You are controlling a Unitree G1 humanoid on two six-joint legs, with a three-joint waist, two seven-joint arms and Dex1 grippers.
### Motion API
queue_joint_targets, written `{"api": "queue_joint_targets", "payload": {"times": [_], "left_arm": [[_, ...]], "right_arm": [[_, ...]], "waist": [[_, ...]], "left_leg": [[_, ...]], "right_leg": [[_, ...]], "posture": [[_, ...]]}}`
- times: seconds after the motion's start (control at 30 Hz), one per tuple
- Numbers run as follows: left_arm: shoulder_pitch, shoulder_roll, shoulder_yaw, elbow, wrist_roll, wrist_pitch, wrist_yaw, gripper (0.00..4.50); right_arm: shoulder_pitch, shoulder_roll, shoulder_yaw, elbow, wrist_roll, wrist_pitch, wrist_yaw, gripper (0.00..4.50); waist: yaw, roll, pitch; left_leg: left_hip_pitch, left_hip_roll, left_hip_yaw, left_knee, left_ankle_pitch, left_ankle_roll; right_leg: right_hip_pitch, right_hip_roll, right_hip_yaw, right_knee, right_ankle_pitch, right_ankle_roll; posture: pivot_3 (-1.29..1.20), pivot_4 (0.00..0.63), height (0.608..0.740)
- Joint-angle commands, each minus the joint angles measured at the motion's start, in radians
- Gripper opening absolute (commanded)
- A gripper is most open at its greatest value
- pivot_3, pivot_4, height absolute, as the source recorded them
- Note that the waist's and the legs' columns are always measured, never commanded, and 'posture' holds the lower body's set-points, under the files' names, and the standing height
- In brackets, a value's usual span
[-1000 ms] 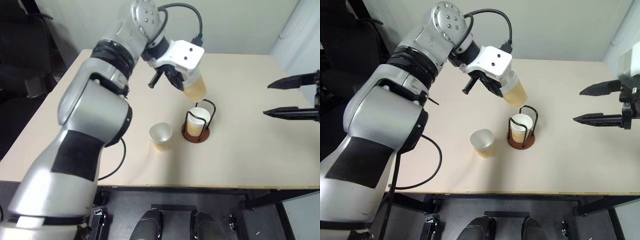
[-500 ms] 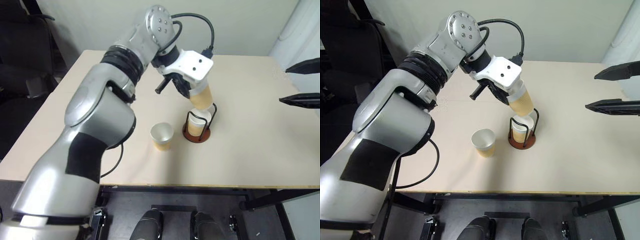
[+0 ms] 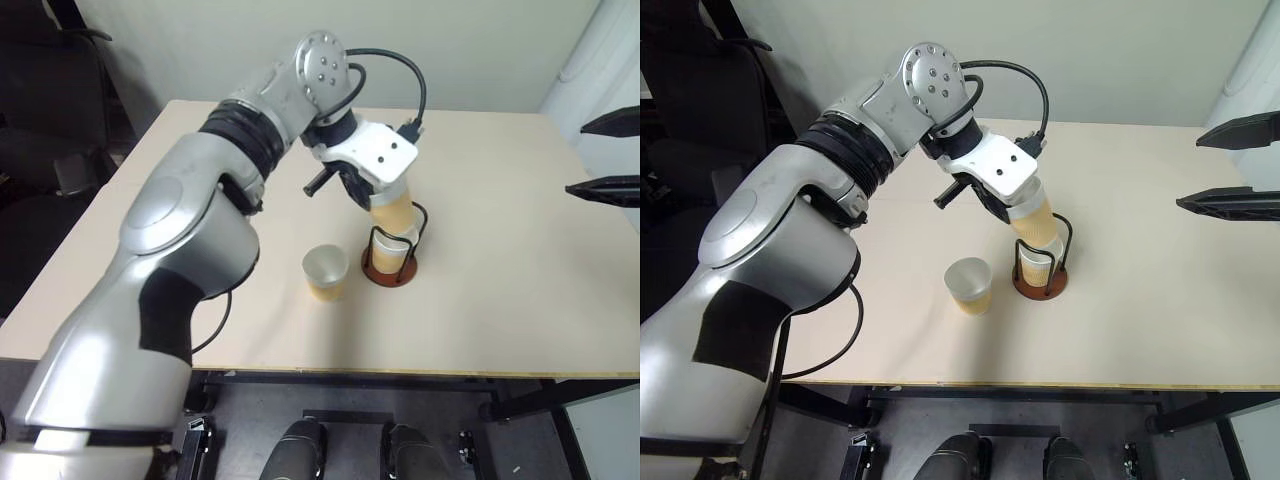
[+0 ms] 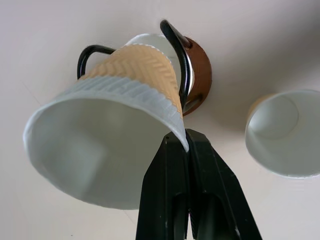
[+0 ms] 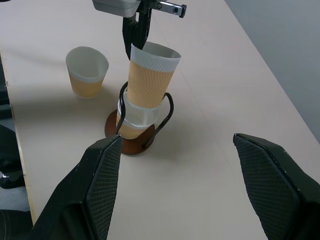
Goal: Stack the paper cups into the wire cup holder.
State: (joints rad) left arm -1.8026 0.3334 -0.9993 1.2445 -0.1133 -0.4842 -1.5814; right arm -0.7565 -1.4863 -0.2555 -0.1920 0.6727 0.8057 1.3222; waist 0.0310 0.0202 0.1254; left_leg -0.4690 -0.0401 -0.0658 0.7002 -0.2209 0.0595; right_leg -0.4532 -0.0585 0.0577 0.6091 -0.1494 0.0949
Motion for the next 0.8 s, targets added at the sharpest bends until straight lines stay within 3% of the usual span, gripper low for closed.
{"api": "queue_joint_targets", "payload": {"times": [0.03, 0.53, 0.67, 0.8], "left_arm": [[-0.005, -0.009, 0.038, 0.02, 0.052, -0.046, -0.033, 0.03], [0.02, -0.068, 0.195, 0.056, 0.197, -0.093, -0.033, 0.03], [0.022, -0.081, 0.234, 0.058, 0.224, -0.096, -0.033, 0.93], [0.022, -0.086, 0.266, 0.061, 0.242, -0.092, -0.033, 2.36]], "right_arm": [[-0.011, -0.026, -0.041, -0.001, 0.008, -0.003, -0.003, 3.59], [0.052, -0.049, -0.083, -0.02, 0.001, 0.003, 0.002, 3.59], [0.073, -0.05, -0.095, -0.024, 0.005, 0.012, 0.001, 3.59], [0.091, -0.046, -0.105, -0.032, 0.006, 0.013, -0.002, 3.59]], "waist": [[0.0, 0.0, 0.0], [0.001, 0.0, 0.0], [0.001, 0.0, 0.0], [0.001, 0.0, 0.0]], "left_leg": [[0.0, 0.0, 0.0, 0.0, 0.0, 0.0], [-0.001, 0.0, 0.0, -0.001, -0.001, 0.0], [-0.001, 0.0, 0.0, -0.001, -0.001, 0.001], [-0.001, 0.0, 0.0, -0.001, -0.001, 0.001]], "right_leg": [[0.0, 0.001, -0.001, 0.0, 0.0, 0.0], [0.0, 0.0, 0.0, 0.0, -0.005, -0.001], [0.0, 0.0, 0.001, 0.0, -0.005, -0.001], [0.0, 0.0, 0.0, 0.0, -0.005, -0.001]], "posture": [[0.0, 0.15, 0.74], [0.0, 0.15, 0.74], [0.0, 0.15, 0.74], [0.0, 0.15, 0.74]]}}
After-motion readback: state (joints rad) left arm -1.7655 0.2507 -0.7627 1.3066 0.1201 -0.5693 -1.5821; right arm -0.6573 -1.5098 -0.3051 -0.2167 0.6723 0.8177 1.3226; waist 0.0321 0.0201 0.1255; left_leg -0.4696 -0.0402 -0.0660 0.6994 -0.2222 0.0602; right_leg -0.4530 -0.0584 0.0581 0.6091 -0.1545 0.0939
